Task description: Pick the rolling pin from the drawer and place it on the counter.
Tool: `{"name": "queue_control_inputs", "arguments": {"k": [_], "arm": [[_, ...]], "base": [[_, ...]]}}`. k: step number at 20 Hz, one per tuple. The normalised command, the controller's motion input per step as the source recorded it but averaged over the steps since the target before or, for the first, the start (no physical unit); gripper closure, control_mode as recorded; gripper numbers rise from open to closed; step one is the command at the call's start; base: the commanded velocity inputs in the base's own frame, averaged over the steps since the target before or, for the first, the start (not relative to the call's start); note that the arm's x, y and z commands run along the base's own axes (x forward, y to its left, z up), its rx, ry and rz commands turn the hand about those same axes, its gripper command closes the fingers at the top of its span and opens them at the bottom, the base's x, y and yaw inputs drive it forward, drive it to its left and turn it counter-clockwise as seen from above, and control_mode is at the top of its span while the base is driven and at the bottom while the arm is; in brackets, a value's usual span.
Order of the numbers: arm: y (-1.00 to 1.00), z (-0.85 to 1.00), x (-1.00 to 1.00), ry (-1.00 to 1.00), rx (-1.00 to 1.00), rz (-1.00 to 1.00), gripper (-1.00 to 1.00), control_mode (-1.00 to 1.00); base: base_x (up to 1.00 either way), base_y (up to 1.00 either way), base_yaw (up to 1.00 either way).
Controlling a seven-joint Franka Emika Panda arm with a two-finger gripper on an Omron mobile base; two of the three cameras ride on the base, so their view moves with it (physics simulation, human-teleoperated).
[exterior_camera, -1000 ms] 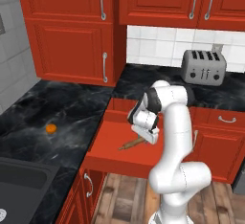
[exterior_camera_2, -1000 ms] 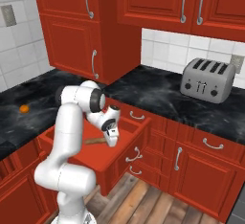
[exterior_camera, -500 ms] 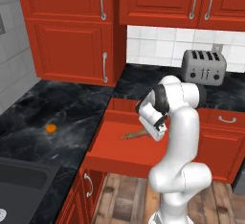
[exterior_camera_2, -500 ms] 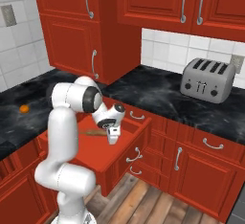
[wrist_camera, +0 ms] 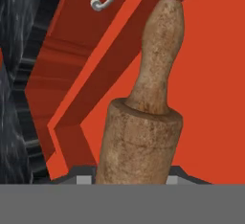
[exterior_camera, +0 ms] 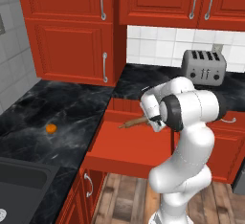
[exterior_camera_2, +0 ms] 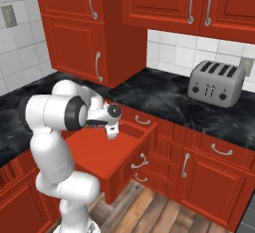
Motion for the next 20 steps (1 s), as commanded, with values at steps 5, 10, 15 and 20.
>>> {"name": "queue_control_inputs", "arguments": {"k": [5,10,15,20], "arm": [[0.49,1.0,-0.05,-0.31,-0.01,0.01,1.0,-1.0],[0.81,1.0,0.01,-0.18,-0.12,0.12,1.0,-1.0],[0.99,1.0,0.13,-0.05,-0.25,0.21,1.0,-1.0],[1.0,1.0,0.29,0.03,-0.34,0.24,1.0,-1.0]], "base": [[0.0,0.0,0.0],[0.0,0.0,0.0],[0.0,0.0,0.0],[0.0,0.0,0.0]]}}
